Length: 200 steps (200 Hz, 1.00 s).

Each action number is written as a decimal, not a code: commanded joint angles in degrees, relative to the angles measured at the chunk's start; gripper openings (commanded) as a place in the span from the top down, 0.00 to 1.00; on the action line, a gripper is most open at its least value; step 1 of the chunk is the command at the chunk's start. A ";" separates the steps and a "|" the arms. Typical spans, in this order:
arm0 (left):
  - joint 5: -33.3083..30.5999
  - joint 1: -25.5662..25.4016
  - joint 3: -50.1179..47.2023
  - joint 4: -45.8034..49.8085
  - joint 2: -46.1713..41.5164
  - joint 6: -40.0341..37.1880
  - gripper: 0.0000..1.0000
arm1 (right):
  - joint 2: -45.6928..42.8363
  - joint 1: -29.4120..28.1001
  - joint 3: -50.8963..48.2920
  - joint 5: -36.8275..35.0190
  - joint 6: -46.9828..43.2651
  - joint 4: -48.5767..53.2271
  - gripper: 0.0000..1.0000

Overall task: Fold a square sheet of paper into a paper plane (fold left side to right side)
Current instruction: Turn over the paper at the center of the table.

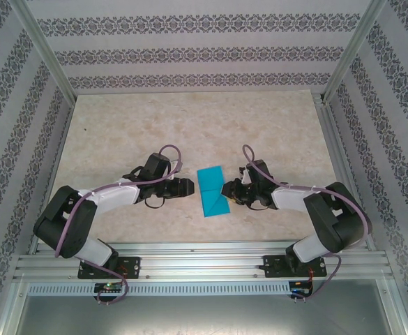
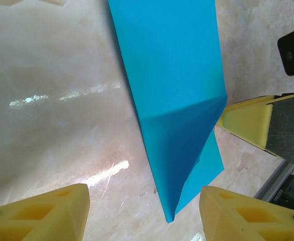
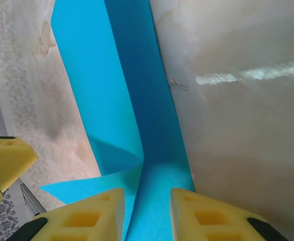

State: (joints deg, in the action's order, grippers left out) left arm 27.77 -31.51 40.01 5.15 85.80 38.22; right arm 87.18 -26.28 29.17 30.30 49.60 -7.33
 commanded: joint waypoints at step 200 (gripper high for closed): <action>0.73 3.79 -6.42 -3.68 -12.21 2.33 0.26 | 0.65 -1.94 3.04 1.56 1.77 -12.58 1.00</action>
State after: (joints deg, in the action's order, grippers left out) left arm 26.89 -29.21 35.35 4.99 77.84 39.31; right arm 92.55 -28.14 31.55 31.64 52.56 -18.11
